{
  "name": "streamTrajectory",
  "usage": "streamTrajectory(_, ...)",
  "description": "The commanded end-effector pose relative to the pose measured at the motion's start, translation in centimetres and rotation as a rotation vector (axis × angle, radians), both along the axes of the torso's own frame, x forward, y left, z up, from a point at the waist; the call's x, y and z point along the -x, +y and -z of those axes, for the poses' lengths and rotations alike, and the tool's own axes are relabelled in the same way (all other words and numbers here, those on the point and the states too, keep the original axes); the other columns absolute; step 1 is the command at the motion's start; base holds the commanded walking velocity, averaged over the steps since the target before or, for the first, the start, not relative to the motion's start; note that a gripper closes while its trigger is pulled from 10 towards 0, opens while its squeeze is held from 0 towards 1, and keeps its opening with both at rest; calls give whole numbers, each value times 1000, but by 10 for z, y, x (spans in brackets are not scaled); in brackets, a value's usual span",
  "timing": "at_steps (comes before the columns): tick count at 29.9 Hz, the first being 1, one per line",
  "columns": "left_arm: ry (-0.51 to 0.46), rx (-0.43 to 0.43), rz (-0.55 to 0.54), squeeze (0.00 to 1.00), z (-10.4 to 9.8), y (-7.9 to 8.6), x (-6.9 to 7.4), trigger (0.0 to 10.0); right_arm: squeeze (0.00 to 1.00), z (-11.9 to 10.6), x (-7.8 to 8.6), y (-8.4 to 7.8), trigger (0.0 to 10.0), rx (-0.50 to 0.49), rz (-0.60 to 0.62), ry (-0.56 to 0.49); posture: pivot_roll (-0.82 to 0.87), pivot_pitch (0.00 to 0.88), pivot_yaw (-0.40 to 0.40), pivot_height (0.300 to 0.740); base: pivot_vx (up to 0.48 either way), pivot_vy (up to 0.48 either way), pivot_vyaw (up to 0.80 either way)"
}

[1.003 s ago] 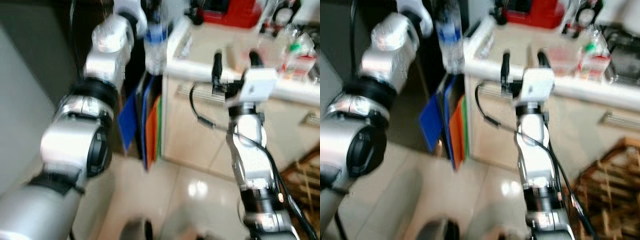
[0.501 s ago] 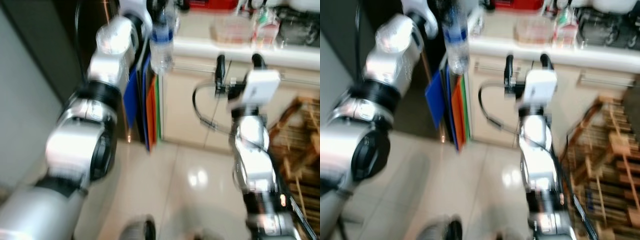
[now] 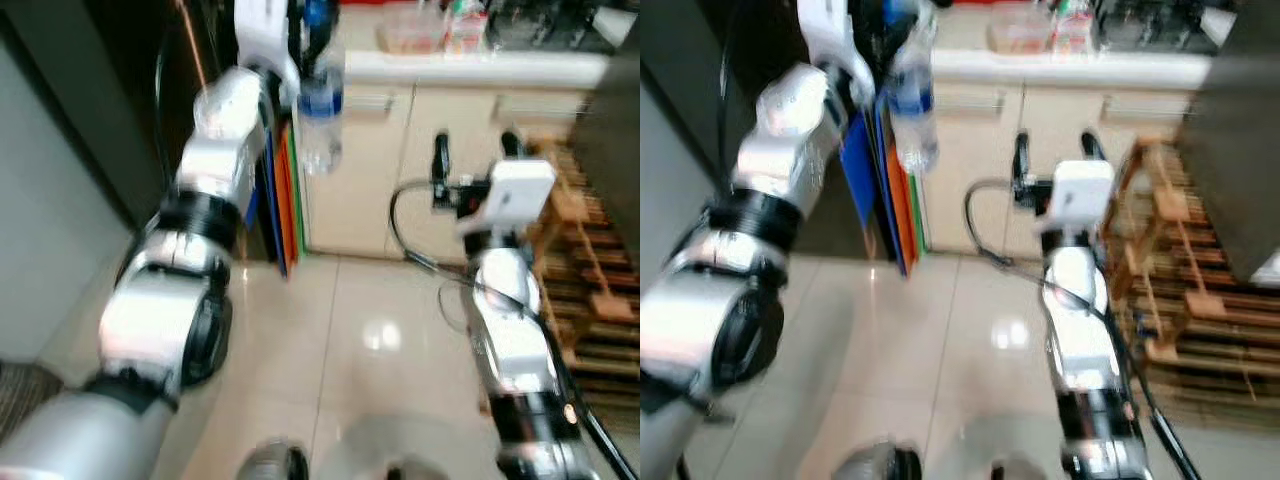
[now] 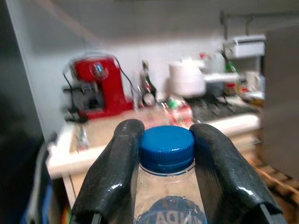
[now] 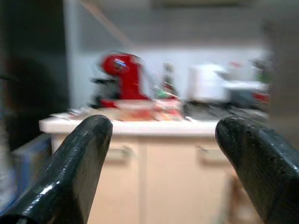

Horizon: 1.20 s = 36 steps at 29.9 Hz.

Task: Restocking fridge

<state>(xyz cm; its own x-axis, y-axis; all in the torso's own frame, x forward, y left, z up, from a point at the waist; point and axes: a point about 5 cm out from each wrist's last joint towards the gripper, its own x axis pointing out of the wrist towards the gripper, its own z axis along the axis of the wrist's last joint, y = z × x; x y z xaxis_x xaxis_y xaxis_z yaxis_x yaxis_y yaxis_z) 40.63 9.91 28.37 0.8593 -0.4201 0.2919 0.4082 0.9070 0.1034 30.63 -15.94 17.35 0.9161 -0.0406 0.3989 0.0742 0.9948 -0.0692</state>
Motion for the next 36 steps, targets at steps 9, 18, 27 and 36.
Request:
streamTrajectory(9,100,8,-73,0,71,47,40,10000,0,39,17,-18,10000,32,10,142,-72,0,50,740,-27,0,0)
streamTrajectory(18,330,-51,-322,0,174,92,114,10000,0,78,41,-27,10000,-3,33,295,-51,0,29,740,0,0,0)
streamTrajectory(27,356,-62,-297,0,176,80,107,10000,0,70,29,-17,10000,3,-1,264,-64,0,31,740,0,-402,0)
streamTrajectory(36,331,-19,-259,0,168,63,106,10000,0,63,19,-19,10000,20,-6,247,-58,0,23,740,0,-433,0)
